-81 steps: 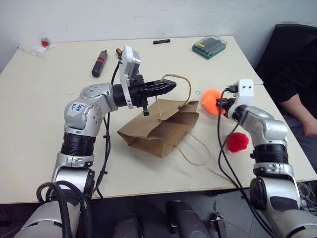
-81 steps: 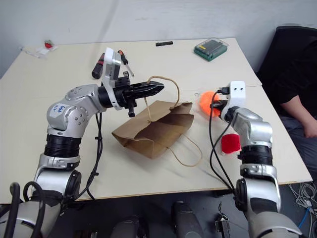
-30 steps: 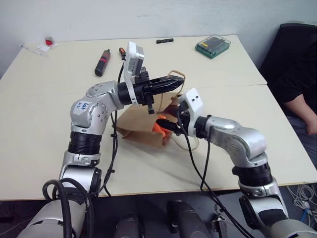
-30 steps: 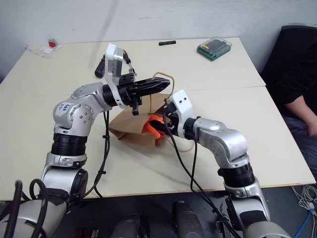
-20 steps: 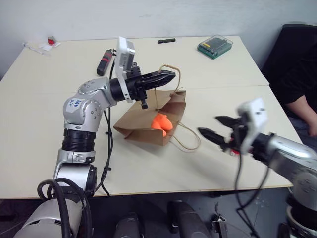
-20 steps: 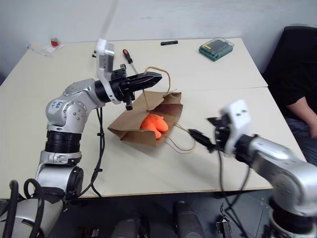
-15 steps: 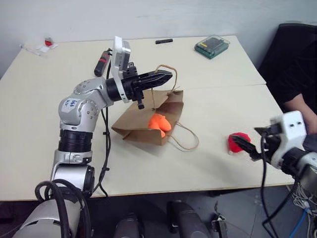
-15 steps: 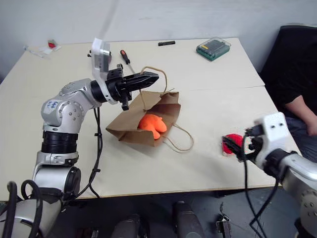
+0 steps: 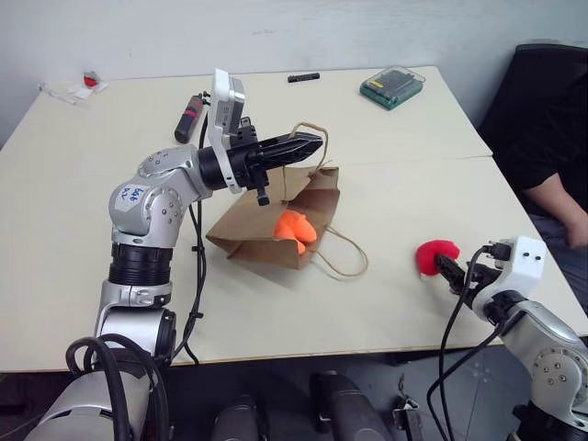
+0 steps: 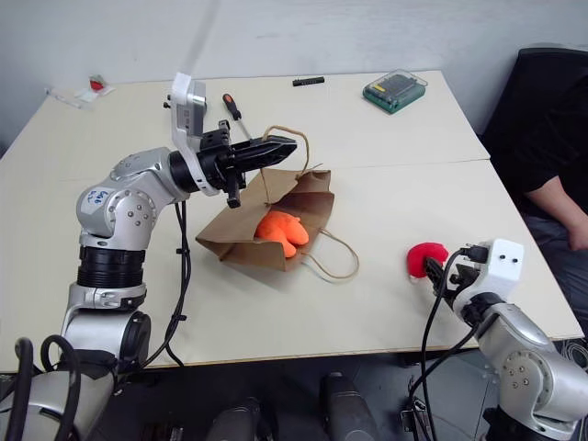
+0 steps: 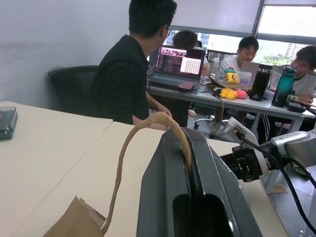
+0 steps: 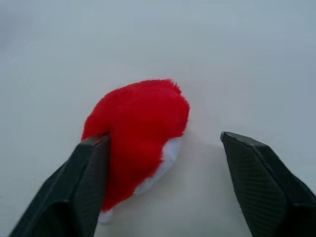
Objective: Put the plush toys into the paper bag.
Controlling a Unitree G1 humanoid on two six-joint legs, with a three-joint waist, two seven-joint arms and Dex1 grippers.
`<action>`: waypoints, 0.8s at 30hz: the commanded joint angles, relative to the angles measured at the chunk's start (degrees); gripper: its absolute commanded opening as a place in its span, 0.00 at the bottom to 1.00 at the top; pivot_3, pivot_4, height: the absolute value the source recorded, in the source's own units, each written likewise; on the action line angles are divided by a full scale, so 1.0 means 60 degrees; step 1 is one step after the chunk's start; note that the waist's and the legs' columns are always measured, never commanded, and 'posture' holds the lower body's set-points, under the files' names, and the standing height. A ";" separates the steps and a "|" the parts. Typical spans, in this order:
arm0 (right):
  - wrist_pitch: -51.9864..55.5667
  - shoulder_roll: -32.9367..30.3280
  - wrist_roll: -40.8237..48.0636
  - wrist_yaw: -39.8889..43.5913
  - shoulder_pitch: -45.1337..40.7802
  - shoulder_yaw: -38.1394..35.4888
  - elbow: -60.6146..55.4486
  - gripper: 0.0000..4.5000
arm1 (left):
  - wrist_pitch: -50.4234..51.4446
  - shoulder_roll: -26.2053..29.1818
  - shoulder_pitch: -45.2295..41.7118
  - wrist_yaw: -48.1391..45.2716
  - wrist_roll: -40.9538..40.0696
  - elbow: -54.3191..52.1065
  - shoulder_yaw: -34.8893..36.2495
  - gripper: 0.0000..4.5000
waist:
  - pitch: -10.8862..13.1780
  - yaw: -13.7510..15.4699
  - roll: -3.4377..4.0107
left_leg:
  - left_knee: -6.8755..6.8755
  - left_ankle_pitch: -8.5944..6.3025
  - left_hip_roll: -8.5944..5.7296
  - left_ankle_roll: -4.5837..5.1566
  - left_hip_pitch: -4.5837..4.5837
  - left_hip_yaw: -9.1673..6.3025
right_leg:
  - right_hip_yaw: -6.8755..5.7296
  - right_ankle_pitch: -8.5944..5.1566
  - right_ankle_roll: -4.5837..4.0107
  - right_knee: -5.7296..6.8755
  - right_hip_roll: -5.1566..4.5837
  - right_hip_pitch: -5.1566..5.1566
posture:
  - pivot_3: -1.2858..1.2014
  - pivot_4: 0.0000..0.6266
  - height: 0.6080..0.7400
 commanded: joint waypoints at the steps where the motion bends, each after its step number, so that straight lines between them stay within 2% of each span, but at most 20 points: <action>1: -0.0022 0.0179 0.0458 -0.0032 -0.0065 -0.0187 -0.0010 0.47 | -0.0024 0.0086 -0.0053 0.0001 -0.0135 -0.0359 0.0115 0.00 | 0.0000 0.0001 -0.0001 | 0.0000 0.0000 0.0000 0.0000 0.0000 0.0000 | 0.0000 0.0000 0.0000 0.0000 -0.0001 0.0000 | 0.52 0.24 1.00; 4: 0.0040 0.0033 0.0929 0.0190 -0.0106 -0.0232 -0.0229 0.22 | -0.0020 0.0103 -0.0046 0.0014 -0.0135 -0.0369 0.0112 0.00 | 0.0000 0.0001 -0.0001 | 0.0002 0.0000 0.0000 0.0000 0.0001 0.0000 | 0.0001 0.0000 0.0000 0.0003 -0.0001 0.0002 | 0.52 0.24 1.00; 7: 0.0284 -0.0282 0.1812 0.0789 -0.0270 0.0153 -0.0579 0.02 | -0.0002 0.0113 -0.0056 0.0024 -0.0148 -0.0382 0.0117 0.00 | 0.0000 0.0001 -0.0001 | 0.0001 0.0000 0.0000 0.0000 0.0000 0.0001 | 0.0001 0.0000 0.0000 0.0002 0.0000 0.0001 | 0.52 0.24 1.00; 10: 0.0744 0.0065 0.2914 0.0746 -0.1554 0.0871 -0.0320 0.01 | 0.0054 0.0085 -0.0108 -0.0018 -0.0206 -0.0416 0.0081 0.00 | 0.0001 -0.0130 -0.0001 | 0.0000 0.0001 0.0006 -0.0001 0.0006 0.0006 | 0.0008 0.0000 -0.0001 0.0011 0.0010 -0.0002 | 0.52 0.24 1.00; 13: 0.0861 0.0598 0.3029 0.0452 -0.2853 0.1703 0.0503 0.01 | 0.0096 0.0013 -0.0163 -0.0035 -0.0233 -0.0424 0.0041 0.00 | 0.0000 -0.0239 0.0000 | 0.0001 0.0007 0.0008 -0.0012 0.0012 0.0008 | 0.0017 0.0000 -0.0006 0.0030 0.0014 -0.0009 | 0.52 0.24 1.00; 16: 0.0434 0.0917 0.2193 0.0601 -0.4229 0.3191 0.1935 0.01 | 0.0187 -0.0068 -0.0166 -0.0059 -0.0288 -0.0544 -0.0022 0.00 | 0.0000 -0.0270 0.0000 | -0.0010 0.0007 0.0011 -0.0013 0.0004 -0.0002 | 0.0011 -0.0006 -0.0016 0.0020 0.0015 -0.0013 | 0.52 0.24 1.00; 20: -0.0665 0.1207 0.0933 0.0802 -0.5495 0.4336 0.4081 0.01 | 0.0428 -0.0078 -0.0090 -0.0155 -0.0499 -0.0870 -0.0020 0.00 | 0.0001 -0.0269 -0.0001 | -0.0010 0.0009 0.0008 -0.0008 -0.0016 -0.0007 | -0.0006 -0.0006 -0.0016 0.0007 0.0000 -0.0023 | 0.52 0.24 1.00; 24: -0.2517 0.1819 -0.0207 0.0998 -0.6972 0.4755 0.6798 0.01 | 0.0697 -0.0001 0.0008 -0.0062 -0.0725 -0.1232 0.0092 0.00 | 0.0001 -0.0315 -0.0001 | -0.0005 0.0011 0.0006 -0.0003 -0.0025 -0.0008 | -0.0015 -0.0006 -0.0015 0.0011 -0.0009 -0.0029 | 0.52 0.24 1.00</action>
